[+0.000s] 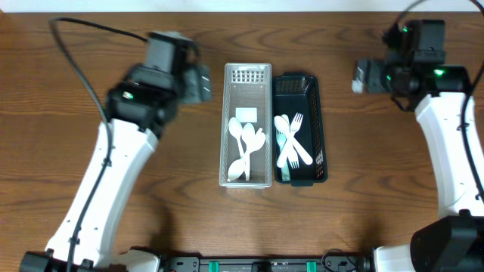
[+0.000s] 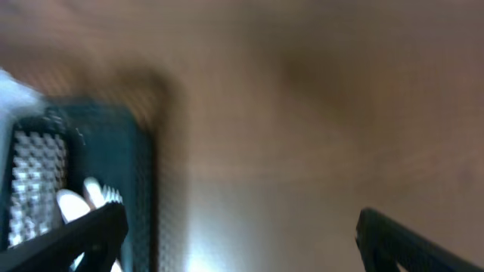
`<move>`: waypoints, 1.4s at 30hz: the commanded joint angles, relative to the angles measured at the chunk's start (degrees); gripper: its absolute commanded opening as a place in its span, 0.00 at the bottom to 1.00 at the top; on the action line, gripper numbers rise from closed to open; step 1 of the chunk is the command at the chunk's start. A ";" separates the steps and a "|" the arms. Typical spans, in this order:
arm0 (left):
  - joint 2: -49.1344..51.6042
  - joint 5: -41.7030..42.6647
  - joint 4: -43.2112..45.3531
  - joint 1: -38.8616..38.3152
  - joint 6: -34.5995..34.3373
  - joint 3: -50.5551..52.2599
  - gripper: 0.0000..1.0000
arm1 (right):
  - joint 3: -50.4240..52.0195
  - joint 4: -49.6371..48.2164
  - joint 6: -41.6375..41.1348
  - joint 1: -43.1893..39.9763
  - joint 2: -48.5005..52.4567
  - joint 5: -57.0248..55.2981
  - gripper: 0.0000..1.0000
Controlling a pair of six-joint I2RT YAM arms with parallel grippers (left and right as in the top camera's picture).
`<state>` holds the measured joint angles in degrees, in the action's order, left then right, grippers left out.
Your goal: Pack container
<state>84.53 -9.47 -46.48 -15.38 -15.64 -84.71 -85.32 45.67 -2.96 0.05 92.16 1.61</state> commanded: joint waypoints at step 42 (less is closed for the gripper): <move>-73.46 -4.09 14.73 11.54 2.08 59.91 0.98 | 59.23 -16.50 -1.68 1.14 -63.14 -6.10 0.99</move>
<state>12.84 -12.49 -31.55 -3.60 -14.50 -25.98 -29.54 29.32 -3.75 1.30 33.04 -3.99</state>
